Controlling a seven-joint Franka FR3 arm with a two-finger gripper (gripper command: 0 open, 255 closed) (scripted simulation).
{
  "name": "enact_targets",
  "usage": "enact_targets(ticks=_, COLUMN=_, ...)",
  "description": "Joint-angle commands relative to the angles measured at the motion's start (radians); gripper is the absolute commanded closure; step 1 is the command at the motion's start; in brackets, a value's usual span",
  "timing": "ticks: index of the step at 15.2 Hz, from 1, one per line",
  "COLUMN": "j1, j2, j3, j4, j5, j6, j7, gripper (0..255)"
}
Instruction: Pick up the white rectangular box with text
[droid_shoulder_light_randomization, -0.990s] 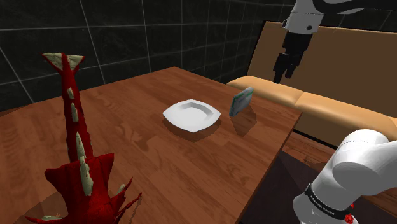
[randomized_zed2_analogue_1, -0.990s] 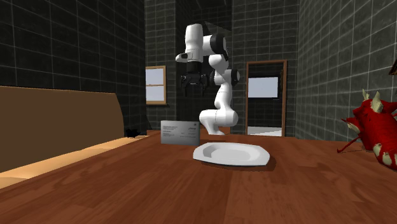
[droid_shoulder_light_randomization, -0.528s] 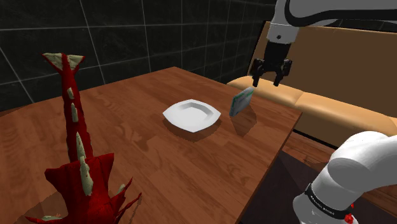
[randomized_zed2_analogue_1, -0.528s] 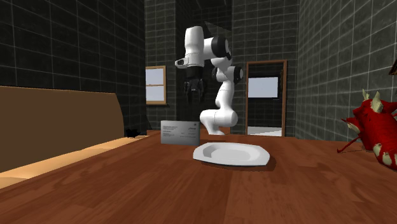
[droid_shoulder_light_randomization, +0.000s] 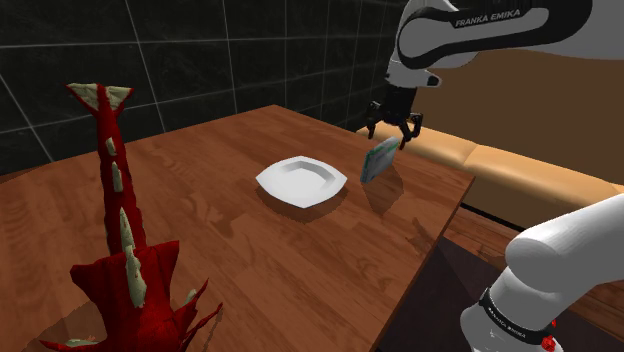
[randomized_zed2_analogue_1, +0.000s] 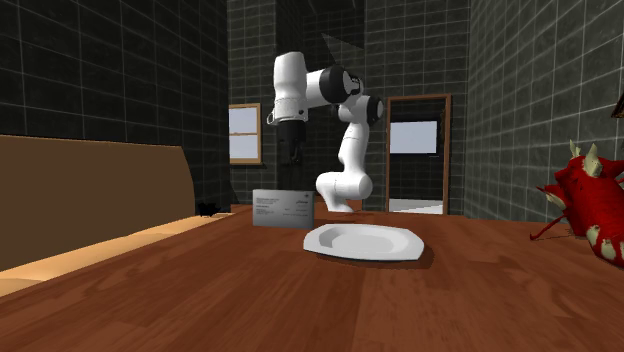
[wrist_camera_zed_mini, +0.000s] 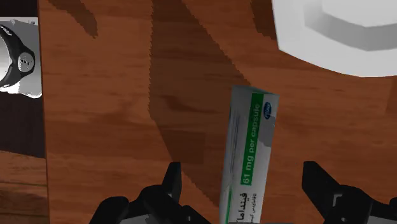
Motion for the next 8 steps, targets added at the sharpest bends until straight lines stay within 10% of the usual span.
enact_targets(ticks=1, j1=-0.024, j2=0.044, j3=0.019, j4=0.001, j5=0.005, j6=0.047, j7=0.098, gripper=0)
enact_targets(ticks=8, j1=-0.021, j2=0.057, j3=0.027, j4=-0.076, j5=0.01, j6=0.138, j7=0.093, gripper=0)
